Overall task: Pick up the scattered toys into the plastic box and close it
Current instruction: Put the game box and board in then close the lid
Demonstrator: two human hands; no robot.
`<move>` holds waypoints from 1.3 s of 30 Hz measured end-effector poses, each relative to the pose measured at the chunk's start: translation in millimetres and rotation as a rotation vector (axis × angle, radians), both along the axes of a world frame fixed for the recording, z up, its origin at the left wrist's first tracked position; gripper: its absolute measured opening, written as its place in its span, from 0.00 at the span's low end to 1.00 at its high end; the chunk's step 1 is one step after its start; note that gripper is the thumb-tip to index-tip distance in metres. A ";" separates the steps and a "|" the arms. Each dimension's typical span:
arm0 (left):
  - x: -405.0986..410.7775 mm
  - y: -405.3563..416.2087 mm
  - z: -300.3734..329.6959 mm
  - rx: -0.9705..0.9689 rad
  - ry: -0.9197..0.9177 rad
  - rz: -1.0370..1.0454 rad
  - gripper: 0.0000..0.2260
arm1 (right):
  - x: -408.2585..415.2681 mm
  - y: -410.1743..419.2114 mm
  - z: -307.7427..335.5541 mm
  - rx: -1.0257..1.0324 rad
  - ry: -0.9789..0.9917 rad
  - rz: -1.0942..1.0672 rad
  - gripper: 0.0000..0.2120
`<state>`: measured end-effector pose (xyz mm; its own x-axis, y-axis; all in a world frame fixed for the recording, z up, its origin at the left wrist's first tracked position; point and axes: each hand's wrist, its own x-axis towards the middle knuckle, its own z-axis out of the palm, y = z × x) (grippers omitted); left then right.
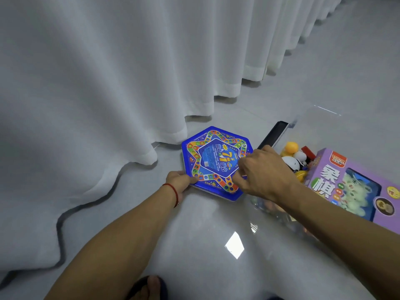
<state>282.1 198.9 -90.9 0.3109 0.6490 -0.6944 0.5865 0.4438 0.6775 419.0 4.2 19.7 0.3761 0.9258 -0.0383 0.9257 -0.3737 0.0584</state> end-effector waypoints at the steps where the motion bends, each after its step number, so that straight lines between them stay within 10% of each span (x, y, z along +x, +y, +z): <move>1: -1.7 -1.5 8.9 -0.027 -0.046 -0.006 0.21 | 0.3 0.0 -0.9 -0.002 -0.010 0.007 0.23; 10: -33.8 12.8 148.1 0.166 -0.143 -0.160 0.08 | -12.0 -12.5 32.5 -0.193 0.060 0.104 0.46; 16: -59.6 18.9 257.3 0.343 -0.222 -0.171 0.10 | -35.7 -33.2 109.0 0.005 0.249 -0.082 0.25; 20: -60.2 -19.2 298.8 0.129 -0.412 -0.172 0.09 | -45.7 -76.5 158.8 0.218 0.528 -0.520 0.24; 24: -35.8 -103.9 289.9 -0.139 -0.496 -0.229 0.11 | -59.9 -132.0 171.4 0.510 1.231 -0.988 0.20; 35: 69.9 -261.8 208.0 -0.333 -0.498 -0.310 0.17 | -15.5 -268.2 145.8 0.946 1.102 -1.350 0.06; 39: 79.3 -266.2 183.9 0.187 -0.291 -0.621 0.16 | -3.6 -278.3 124.0 0.894 1.163 -1.455 0.17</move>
